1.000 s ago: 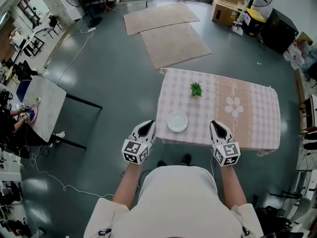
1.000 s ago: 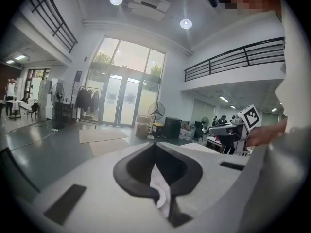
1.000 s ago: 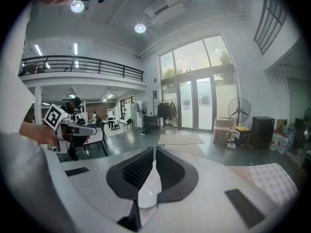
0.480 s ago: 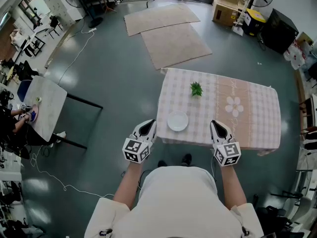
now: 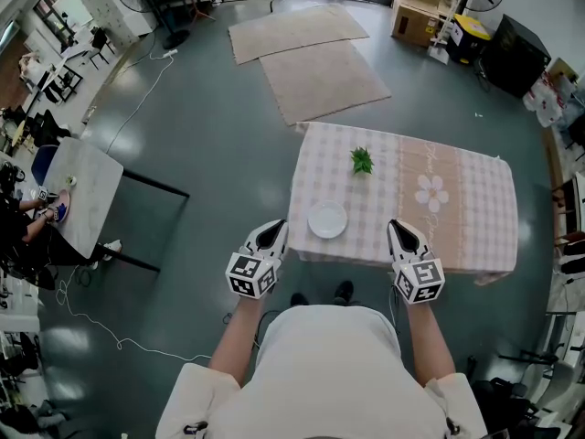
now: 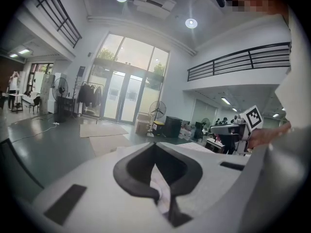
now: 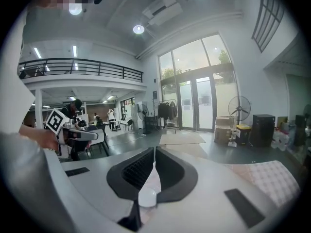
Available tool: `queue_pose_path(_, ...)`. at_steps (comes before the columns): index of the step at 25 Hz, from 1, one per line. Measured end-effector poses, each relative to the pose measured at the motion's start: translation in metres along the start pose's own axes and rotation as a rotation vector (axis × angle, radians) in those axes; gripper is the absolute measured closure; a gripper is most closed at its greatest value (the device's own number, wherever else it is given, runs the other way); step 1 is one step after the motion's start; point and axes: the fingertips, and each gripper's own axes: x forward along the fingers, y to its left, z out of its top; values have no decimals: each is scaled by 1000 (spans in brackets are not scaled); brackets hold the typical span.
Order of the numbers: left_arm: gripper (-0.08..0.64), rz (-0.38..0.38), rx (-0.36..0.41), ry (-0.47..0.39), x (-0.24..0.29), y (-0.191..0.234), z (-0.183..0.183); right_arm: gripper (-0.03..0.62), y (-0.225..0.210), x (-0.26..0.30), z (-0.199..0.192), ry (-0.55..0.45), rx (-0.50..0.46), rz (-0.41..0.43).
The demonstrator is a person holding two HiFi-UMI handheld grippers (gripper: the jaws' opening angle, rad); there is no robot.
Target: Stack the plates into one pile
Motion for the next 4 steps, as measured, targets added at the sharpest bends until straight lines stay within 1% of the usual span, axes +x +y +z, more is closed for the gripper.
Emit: queue_pose_path(4, 552, 6, -17, 6, 1, 5, -1, 554, 4, 4, 4, -7, -9, 15)
